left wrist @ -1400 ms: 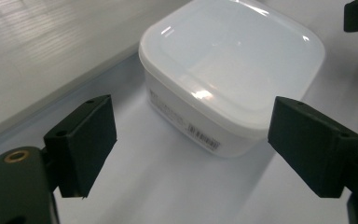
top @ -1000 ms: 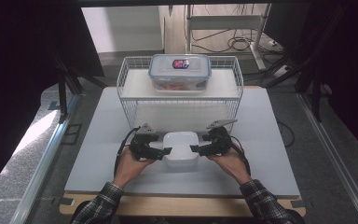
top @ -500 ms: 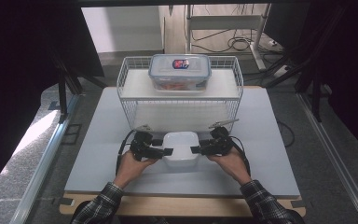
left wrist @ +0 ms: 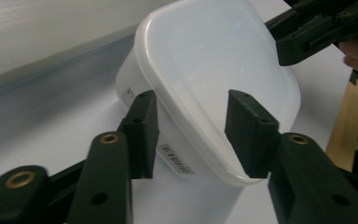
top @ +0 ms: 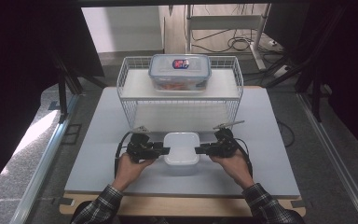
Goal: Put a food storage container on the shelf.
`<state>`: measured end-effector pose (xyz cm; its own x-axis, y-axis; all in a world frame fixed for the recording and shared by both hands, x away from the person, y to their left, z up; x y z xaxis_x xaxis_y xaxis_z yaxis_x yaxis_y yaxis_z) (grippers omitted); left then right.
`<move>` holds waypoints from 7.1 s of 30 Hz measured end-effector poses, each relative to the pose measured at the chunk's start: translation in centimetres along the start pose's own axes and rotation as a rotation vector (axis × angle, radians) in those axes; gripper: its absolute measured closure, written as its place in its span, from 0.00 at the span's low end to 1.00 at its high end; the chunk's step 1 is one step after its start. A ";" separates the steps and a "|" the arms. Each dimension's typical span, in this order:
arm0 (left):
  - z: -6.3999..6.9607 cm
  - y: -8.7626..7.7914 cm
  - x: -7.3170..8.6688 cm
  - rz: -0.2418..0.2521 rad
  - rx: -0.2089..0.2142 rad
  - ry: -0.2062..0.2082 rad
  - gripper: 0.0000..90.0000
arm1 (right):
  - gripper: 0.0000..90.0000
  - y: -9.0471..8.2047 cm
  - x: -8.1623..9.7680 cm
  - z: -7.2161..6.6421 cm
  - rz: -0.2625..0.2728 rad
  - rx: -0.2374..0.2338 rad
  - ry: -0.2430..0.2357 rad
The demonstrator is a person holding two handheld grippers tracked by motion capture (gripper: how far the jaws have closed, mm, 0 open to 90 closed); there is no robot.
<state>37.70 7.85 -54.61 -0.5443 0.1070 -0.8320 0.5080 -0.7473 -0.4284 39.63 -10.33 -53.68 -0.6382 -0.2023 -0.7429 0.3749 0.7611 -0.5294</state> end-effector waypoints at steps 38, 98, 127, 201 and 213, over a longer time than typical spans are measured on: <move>0.8 -2.0 -2.4 0.136 -0.063 -0.033 0.88 | 0.88 -1.3 -2.1 -1.2 0.141 0.086 -0.077; 1.0 -8.6 -27.2 0.331 -0.117 0.105 0.86 | 0.87 -8.7 -26.4 -6.5 0.405 0.135 -0.193; -0.7 -6.1 -27.7 0.324 -0.155 0.135 0.64 | 0.72 -6.5 -27.9 -4.5 0.393 0.160 -0.144; 1.8 -6.2 -17.4 0.270 -0.105 0.300 0.01 | 0.06 -8.1 -17.1 -3.6 0.381 0.107 -0.310; 2.1 -5.9 -12.0 0.253 -0.070 0.314 0.01 | 0.05 -8.0 -11.5 -2.9 0.347 0.099 -0.317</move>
<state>39.89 9.57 -41.36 -0.1718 0.1283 -0.9767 0.6497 -0.7306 -0.2102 42.04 -12.31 -39.77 -0.2332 -0.1365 -0.9628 0.6018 0.7575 -0.2532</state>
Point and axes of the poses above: each handheld gripper's, and its own axes: y roughly forward along the jaws, x roughly out of its underside, z roughly to its right, the point moved 9 cm from there along y, roughly forward along the jaws, and after that the axes turned 10 degrees about z, right-handed, at the moved point
